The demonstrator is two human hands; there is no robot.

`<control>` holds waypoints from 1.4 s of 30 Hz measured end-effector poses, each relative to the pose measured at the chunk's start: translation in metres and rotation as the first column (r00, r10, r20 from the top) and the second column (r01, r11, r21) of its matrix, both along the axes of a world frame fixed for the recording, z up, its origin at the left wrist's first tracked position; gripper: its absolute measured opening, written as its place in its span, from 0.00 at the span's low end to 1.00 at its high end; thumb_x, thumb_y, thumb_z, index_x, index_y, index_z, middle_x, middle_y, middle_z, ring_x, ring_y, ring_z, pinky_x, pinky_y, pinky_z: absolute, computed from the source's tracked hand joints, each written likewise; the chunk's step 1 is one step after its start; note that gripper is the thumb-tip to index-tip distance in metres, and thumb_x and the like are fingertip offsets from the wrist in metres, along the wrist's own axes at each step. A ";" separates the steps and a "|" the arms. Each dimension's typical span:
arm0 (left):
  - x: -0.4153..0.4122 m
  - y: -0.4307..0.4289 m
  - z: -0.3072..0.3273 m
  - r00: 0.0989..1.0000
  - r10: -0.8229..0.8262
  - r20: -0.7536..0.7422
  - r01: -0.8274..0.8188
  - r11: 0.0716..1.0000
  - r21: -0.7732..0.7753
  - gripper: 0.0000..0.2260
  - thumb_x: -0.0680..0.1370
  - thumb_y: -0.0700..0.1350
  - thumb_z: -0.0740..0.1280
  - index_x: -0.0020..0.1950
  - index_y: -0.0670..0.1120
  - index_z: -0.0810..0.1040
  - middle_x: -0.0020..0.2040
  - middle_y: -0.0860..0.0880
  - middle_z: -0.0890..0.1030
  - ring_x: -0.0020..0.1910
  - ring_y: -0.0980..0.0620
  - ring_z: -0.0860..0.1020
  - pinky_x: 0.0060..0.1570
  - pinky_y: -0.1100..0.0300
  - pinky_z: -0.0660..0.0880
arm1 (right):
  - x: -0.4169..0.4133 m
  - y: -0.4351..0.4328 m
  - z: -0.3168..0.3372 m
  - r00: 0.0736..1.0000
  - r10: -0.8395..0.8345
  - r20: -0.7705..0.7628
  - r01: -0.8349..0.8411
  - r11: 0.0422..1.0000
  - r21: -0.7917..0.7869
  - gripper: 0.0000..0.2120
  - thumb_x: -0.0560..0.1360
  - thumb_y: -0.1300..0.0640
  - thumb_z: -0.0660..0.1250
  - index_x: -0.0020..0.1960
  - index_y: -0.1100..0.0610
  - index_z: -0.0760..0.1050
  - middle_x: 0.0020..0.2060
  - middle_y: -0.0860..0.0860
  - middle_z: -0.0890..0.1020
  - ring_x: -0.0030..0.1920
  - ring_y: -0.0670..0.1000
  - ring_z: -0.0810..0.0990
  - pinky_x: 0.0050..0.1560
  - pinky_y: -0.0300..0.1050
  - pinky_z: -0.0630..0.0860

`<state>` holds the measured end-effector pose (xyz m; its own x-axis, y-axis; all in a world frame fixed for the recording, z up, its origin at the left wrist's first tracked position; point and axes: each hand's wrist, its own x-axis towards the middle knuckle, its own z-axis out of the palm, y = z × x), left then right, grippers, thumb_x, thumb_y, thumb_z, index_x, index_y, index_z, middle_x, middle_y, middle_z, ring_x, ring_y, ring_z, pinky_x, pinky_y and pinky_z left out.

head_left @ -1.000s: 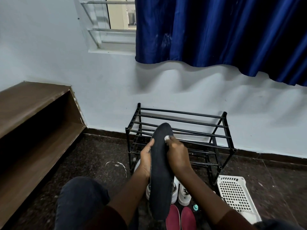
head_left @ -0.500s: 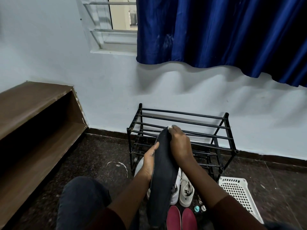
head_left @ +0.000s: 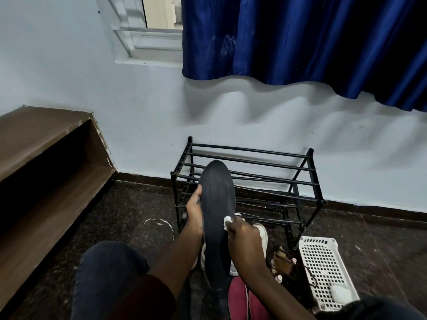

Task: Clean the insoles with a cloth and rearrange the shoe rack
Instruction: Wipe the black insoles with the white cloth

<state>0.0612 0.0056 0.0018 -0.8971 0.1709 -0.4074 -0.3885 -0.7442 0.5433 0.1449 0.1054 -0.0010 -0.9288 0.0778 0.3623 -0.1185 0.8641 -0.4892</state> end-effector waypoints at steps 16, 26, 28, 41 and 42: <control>0.003 0.001 0.002 0.997 -0.063 -0.040 0.063 0.998 0.003 0.26 0.81 0.56 0.53 0.46 0.39 0.85 0.45 0.41 0.84 0.41 0.46 0.83 0.42 0.59 0.80 | -0.042 0.002 0.026 0.989 -0.111 -0.096 0.074 0.942 -0.327 0.13 0.68 0.77 0.64 0.46 0.66 0.82 0.53 0.59 0.81 0.52 0.53 0.81 0.54 0.15 0.57; -0.008 0.009 -0.001 0.998 -0.062 0.027 0.064 0.995 -0.082 0.25 0.80 0.59 0.55 0.51 0.39 0.80 0.40 0.41 0.84 0.40 0.45 0.81 0.45 0.56 0.76 | -0.005 0.002 0.000 0.988 -0.146 0.058 0.156 0.885 -0.438 0.12 0.68 0.72 0.69 0.46 0.60 0.84 0.51 0.52 0.83 0.51 0.50 0.82 0.54 0.22 0.64; -0.004 0.010 0.001 0.994 -0.101 0.041 0.104 0.991 -0.086 0.29 0.78 0.64 0.54 0.56 0.40 0.78 0.47 0.41 0.83 0.44 0.46 0.82 0.48 0.56 0.77 | -0.011 0.003 0.004 0.984 -0.165 0.059 0.175 0.886 -0.429 0.11 0.70 0.70 0.68 0.47 0.60 0.83 0.52 0.50 0.83 0.50 0.48 0.81 0.53 0.24 0.64; 0.022 0.010 -0.005 0.942 -0.324 0.088 0.320 0.946 0.057 0.39 0.74 0.71 0.50 0.64 0.40 0.76 0.62 0.37 0.77 0.55 0.41 0.79 0.54 0.48 0.75 | -0.015 -0.008 0.005 0.996 0.061 -0.065 -0.054 0.993 0.106 0.14 0.65 0.63 0.56 0.40 0.58 0.80 0.42 0.54 0.82 0.43 0.54 0.83 0.55 0.51 0.74; 0.020 0.010 -0.004 0.946 -0.311 0.087 0.306 0.950 0.070 0.39 0.73 0.72 0.50 0.63 0.40 0.76 0.62 0.38 0.77 0.52 0.41 0.80 0.51 0.49 0.76 | -0.010 -0.006 0.002 0.989 0.129 -0.075 -0.123 0.989 0.087 0.11 0.64 0.65 0.62 0.42 0.57 0.80 0.42 0.54 0.82 0.44 0.54 0.82 0.55 0.47 0.74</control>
